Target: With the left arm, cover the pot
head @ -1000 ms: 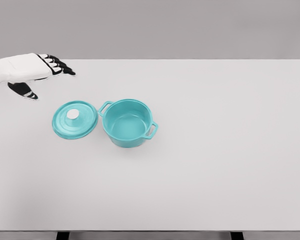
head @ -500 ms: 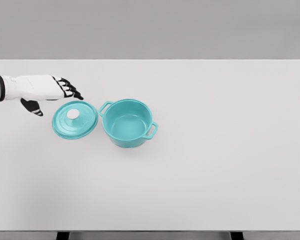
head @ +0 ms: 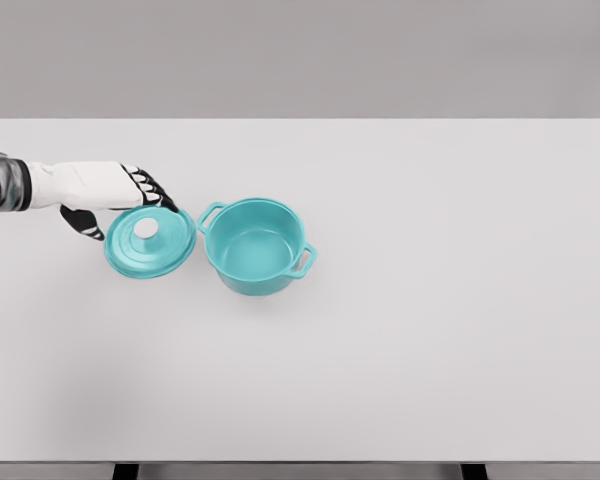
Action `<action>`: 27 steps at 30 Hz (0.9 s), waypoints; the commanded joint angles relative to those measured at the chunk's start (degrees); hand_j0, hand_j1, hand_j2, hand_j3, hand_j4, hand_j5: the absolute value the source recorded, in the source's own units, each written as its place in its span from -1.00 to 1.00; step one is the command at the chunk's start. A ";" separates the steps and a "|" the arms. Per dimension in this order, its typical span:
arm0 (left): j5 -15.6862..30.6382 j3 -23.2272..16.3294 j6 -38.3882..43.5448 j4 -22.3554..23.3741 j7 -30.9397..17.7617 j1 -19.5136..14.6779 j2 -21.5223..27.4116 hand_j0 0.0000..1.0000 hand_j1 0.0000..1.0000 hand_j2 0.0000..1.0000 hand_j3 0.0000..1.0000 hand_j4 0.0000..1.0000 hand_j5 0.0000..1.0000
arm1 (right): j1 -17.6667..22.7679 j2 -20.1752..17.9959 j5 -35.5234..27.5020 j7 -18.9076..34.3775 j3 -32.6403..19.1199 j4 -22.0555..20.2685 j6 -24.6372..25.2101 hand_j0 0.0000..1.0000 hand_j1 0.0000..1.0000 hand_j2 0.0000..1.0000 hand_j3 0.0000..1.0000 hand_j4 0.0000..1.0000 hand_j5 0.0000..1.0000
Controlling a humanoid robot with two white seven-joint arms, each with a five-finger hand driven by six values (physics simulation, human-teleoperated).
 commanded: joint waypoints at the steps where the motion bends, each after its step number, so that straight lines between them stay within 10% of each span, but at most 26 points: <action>1: 0.23 0.07 0.12 0.01 0.03 0.00 -0.05 0.72 0.72 0.72 0.72 0.72 0.72 | 0.00 -0.01 -0.02 0.02 0.01 0.00 -0.01 1.00 1.00 1.00 1.00 1.00 1.00; 27: -1.79 -0.02 0.12 3.44 0.03 0.88 -3.21 0.60 0.60 0.60 0.60 0.60 0.60 | 0.09 -0.01 -0.02 0.02 0.01 0.00 -0.01 1.00 1.00 1.00 1.00 1.00 1.00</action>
